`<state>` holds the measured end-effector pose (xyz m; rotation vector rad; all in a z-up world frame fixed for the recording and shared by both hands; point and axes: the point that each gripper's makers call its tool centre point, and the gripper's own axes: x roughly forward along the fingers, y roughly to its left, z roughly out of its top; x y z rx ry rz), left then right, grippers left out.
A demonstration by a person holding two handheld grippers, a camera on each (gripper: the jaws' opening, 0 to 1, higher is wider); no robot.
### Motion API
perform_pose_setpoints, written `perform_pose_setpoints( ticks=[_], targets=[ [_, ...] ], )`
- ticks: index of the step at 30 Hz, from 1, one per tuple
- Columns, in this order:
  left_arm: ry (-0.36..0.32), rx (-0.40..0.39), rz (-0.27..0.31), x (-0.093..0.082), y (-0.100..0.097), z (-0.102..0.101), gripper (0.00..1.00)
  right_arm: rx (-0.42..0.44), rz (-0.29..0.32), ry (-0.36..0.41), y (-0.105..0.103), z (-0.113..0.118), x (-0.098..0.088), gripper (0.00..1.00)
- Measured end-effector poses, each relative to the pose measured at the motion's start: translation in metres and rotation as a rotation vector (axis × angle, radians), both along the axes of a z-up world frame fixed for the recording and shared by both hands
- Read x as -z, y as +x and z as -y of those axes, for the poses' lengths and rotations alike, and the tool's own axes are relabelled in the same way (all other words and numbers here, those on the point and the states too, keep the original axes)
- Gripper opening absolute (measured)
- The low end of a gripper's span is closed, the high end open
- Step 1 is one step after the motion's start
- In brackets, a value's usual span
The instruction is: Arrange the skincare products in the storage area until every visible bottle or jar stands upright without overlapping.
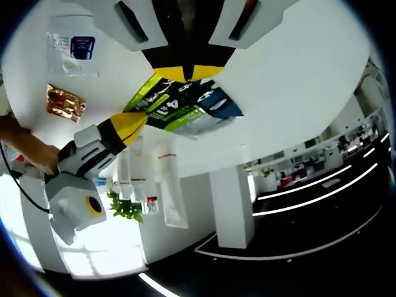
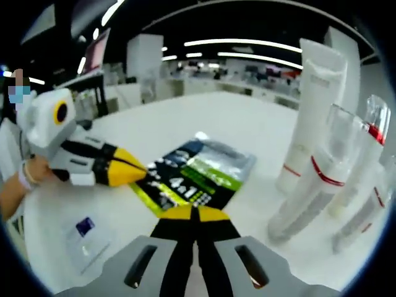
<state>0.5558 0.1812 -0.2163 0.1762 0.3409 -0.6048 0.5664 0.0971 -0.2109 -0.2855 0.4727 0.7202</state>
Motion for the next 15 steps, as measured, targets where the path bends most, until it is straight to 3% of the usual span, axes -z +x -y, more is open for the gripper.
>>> perform_pose_setpoints(
  ticks=[10,15],
  targets=[
    [-0.001,-0.008,0.009,-0.001,0.002,-0.002,0.00,0.003,0.072,-0.011,0.009,-0.001,-0.001,0.00],
    [0.032,-0.048,0.064,-0.002,0.009,-0.007,0.00,-0.004,0.127,-0.018,0.016,-0.005,-0.001,0.00]
  ],
)
